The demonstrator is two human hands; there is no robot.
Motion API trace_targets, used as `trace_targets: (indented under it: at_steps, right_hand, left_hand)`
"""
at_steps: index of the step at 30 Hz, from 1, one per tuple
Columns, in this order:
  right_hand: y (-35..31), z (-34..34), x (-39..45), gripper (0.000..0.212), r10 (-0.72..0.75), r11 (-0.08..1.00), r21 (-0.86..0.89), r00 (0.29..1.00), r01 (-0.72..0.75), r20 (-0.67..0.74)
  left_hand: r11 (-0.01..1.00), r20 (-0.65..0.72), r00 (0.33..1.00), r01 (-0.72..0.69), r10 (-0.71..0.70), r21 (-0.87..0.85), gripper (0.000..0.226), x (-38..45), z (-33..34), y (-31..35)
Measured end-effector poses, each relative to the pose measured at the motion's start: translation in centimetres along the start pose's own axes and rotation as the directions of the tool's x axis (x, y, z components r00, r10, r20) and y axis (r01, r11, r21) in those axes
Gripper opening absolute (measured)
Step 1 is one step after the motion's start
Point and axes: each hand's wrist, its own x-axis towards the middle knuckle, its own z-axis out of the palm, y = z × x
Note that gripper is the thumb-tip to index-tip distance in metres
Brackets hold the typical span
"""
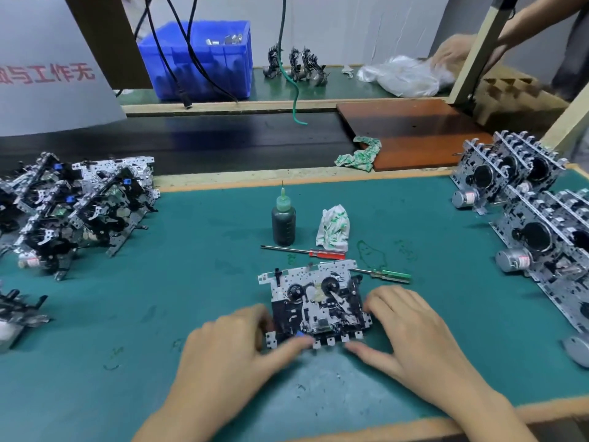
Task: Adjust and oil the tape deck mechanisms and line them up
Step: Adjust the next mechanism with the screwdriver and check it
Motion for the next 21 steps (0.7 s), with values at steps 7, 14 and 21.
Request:
trace_targets:
  at_steps: [7,14,21]
  right_hand:
    - [0.3,0.3,0.7,0.054,-0.051,0.996,-0.076,0.997,0.046,-0.057]
    - [-0.1,0.9,0.4,0.053,-0.045,0.999,-0.033,0.986,0.040,-0.161]
    - [-0.3,0.9,-0.1,0.052,-0.055,0.998,0.007,0.981,0.057,-0.186]
  left_hand:
    - [0.985,-0.255,0.952,-0.159,0.171,0.067,0.059,-0.6,1.5,1.5]
    - [0.987,-0.391,0.907,-0.160,0.157,0.026,0.061,0.3,2.3,1.5]
    - [0.957,-0.398,0.879,-0.290,0.264,-0.006,0.060,0.4,2.1,0.2]
